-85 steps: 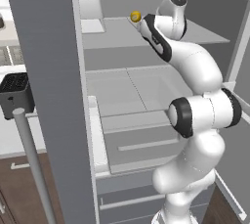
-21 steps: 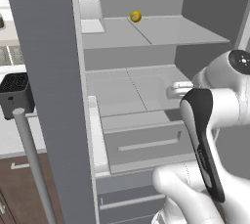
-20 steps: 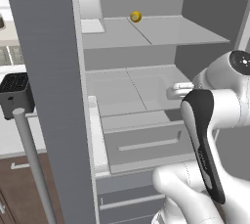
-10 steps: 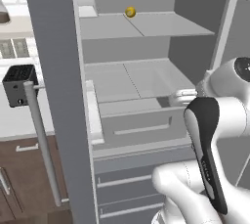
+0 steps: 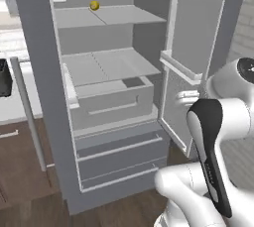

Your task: Take the strawberry from the fridge and place it on top of the pancake, located on the dining counter.

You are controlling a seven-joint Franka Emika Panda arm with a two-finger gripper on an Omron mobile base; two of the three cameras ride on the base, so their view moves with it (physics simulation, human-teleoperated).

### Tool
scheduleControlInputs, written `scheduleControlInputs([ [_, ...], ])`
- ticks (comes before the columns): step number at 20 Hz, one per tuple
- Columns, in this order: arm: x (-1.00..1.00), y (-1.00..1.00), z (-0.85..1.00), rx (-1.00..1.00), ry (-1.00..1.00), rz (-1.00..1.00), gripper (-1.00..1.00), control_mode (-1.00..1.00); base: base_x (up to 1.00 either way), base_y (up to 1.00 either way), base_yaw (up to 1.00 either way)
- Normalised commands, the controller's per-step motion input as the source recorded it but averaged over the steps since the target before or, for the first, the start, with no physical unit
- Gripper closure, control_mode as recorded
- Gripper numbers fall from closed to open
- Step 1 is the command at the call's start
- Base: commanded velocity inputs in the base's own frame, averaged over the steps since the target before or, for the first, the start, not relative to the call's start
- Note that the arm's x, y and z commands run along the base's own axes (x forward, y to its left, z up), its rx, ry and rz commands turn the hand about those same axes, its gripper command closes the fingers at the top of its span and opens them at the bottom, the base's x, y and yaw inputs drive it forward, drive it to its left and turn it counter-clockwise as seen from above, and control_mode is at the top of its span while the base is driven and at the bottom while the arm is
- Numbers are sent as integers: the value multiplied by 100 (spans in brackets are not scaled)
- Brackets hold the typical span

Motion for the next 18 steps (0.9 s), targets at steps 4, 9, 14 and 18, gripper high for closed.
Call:
scheduleControlInputs([
  [4, 0, 0, 0, 0, 0, 0, 100, 100, -74, 0, -70],
  [9, 0, 0, 0, 0, 0, 0, 100, 100, -30, -22, -79],
  [14, 0, 0, 0, 0, 0, 0, 100, 100, 0, -39, -86],
  [18, 0, 0, 0, 0, 0, 0, 100, 100, 0, -29, -92],
])
